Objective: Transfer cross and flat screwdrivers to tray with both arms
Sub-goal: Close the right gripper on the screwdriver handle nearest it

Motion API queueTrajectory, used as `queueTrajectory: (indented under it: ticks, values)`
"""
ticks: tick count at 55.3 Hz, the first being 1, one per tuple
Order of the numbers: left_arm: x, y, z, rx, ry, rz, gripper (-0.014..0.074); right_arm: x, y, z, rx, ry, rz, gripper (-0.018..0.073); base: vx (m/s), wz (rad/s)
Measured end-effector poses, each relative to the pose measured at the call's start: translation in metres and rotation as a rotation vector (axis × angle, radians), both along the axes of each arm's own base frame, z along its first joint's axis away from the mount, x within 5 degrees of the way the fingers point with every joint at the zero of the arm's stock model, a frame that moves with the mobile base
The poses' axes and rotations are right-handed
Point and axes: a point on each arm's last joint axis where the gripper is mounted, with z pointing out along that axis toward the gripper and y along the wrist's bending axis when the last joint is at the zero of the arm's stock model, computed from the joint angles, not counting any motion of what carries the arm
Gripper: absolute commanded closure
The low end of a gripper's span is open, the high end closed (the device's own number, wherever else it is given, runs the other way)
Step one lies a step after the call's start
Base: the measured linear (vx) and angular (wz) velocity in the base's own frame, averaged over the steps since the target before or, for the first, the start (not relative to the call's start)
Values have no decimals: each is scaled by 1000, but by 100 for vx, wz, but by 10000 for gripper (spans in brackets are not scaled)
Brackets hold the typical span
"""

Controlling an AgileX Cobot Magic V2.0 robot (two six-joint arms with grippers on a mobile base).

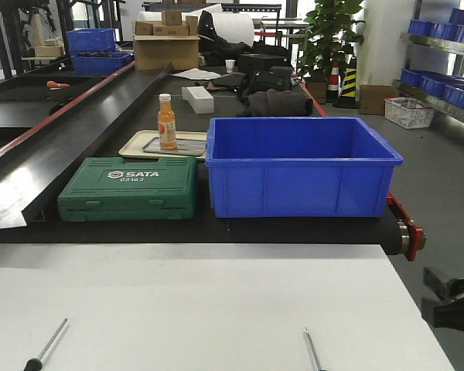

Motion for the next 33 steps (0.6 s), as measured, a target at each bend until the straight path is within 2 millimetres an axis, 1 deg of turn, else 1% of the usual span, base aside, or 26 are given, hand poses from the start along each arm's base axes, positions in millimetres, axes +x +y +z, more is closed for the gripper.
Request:
queueTrajectory:
  ticks: [3, 8, 12, 16, 21, 22, 23, 24, 25, 27, 33]
  values:
    - [0, 0, 0, 0, 0, 0, 32, 3, 0, -2, 6, -4, 0, -153, 0, 0]
    - [0, 0, -1, 1, 10, -1, -1, 8, 2, -3, 48, 5, -10, -163, 0, 0]
    - [-1, 0, -2, 0, 22, -3, 0, 14, 7, -6, 50, 84, 2, -154, 0, 0]
    - [-1, 0, -3, 1, 31, -4, 11, 24, 20, -12, 15, 216, 46, -140, 0, 0]
    - [-1, 0, -3, 1, 36, -4, 18, 45, 44, -23, -31, 412, 111, -124, 0, 0]
    - [-1, 0, -3, 1, 36, -4, 20, 49, 47, -29, -38, 460, 117, -120, 0, 0]
    - [-1, 0, -3, 1, 36, -4, 20, 54, 52, -28, -38, 478, 124, -118, 0, 0]
    - [-1, 0, -3, 1, 36, -4, 20, 59, 56, -34, -44, 527, 126, -115, 0, 0]
    - [-1, 0, -3, 1, 36, -4, 20, 63, 60, -33, -41, 544, 129, -111, 0, 0]
    - [-1, 0, -3, 1, 36, -4, 20, 73, 68, -40, -45, 610, 129, -104, 0, 0]
    - [-1, 0, -3, 1, 36, -4, 20, 102, 83, -64, -59, 793, 107, -76, 0, 0]
